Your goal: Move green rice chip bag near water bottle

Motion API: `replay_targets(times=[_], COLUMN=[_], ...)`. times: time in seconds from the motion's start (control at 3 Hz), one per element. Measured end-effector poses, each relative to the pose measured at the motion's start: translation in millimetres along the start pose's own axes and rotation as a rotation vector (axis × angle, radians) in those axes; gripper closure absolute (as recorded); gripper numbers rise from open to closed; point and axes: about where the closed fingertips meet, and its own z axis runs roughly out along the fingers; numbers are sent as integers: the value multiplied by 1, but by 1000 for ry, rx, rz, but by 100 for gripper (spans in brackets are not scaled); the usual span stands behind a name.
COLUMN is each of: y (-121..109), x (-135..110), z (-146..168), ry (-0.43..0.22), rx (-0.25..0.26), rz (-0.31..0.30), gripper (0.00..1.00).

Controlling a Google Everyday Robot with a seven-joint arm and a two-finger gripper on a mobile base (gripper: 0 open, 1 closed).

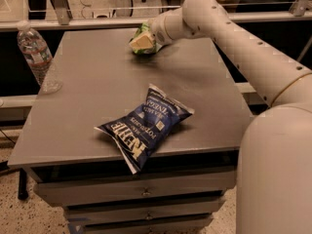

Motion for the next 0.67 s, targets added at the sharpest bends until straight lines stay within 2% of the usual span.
replay_targets(times=[0.67], y=[14], x=[-1], z=[-4], ry=[-2], rx=[-11], rz=[-11], gripper=[87])
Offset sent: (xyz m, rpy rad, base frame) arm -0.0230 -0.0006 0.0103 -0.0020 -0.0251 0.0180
